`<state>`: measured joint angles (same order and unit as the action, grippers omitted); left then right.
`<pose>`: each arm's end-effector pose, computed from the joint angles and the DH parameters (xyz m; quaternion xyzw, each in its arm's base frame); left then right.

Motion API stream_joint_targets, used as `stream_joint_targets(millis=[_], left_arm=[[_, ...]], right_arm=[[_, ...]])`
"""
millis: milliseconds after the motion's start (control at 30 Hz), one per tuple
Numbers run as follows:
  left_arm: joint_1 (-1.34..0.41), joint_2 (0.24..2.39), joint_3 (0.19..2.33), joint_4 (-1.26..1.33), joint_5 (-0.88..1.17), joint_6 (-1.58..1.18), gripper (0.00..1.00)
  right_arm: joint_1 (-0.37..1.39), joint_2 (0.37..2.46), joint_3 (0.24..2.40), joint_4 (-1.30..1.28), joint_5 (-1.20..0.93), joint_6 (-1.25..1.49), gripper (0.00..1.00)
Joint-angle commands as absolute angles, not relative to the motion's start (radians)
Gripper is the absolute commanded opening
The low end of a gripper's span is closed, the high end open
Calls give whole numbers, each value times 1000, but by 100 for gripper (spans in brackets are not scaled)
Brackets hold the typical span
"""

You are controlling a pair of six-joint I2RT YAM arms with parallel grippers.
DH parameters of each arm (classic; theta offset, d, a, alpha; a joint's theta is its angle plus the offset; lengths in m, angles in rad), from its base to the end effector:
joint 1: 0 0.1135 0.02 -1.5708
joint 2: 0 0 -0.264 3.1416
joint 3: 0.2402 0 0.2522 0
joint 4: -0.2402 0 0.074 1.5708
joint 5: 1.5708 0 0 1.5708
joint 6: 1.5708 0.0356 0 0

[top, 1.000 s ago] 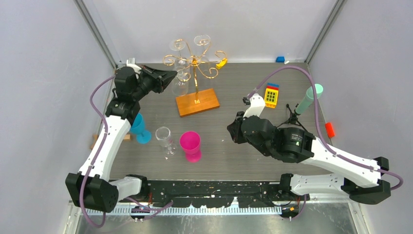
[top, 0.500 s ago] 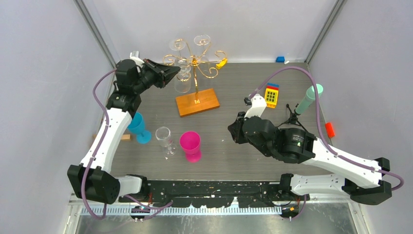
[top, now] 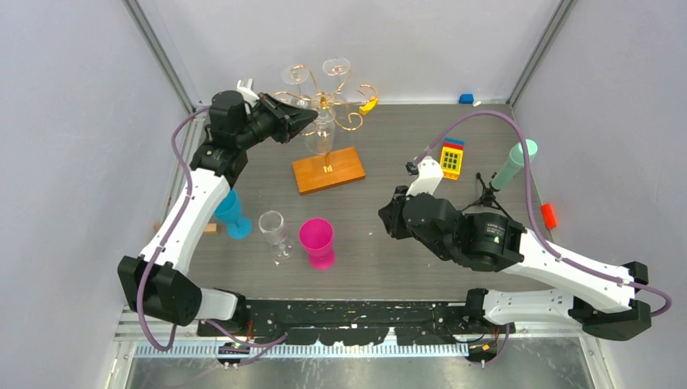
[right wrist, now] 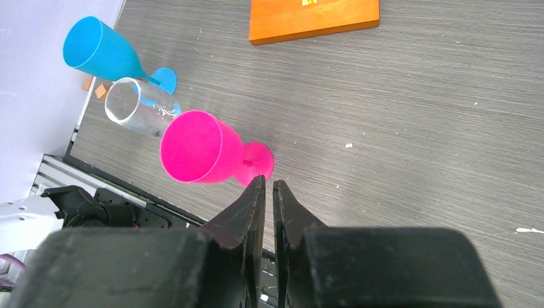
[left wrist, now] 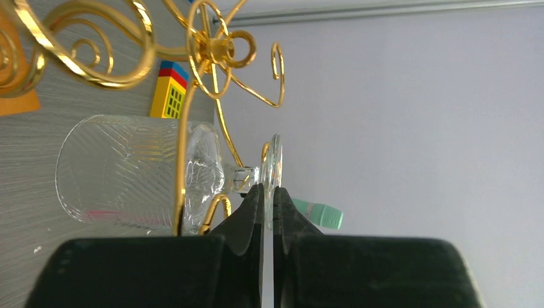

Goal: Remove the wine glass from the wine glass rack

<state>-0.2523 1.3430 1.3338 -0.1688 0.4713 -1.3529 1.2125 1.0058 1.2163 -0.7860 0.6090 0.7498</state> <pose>0.2961 -0.0930 0.4097 -0.2624 0.7141 -0.5730 0.3046 0.0865 0.1729 0.3902 -0.0529 0.8488 0.2320 0.4722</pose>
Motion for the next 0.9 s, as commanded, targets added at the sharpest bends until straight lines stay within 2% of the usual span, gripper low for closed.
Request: stream_joint_targets(millis=[0, 67, 233, 300, 500, 667, 867], left_arm=[[-285, 1334, 1417, -57, 497, -1329, 0], [-293, 1327, 1413, -58, 503, -1327, 0], [-321, 1277, 1373, -59, 495, -1330, 0], [-345, 1252, 1349, -60, 490, -1333, 0], [-385, 1160, 1237, -19, 481, -1392, 0], [-401, 1054, 1158, -6, 468, -1451, 0], [-408, 946, 1093, 106, 490, -1613, 0]], right_arm=[[1212, 1005, 1229, -749, 631, 773, 17], [1213, 1004, 1227, -749, 631, 774, 23], [1213, 999, 1222, -730, 621, 776, 53], [1213, 995, 1208, -702, 611, 776, 59], [1213, 974, 1132, -541, 557, 800, 67], [1212, 881, 1007, -296, 536, 875, 73], [1213, 752, 839, -17, 516, 913, 74]])
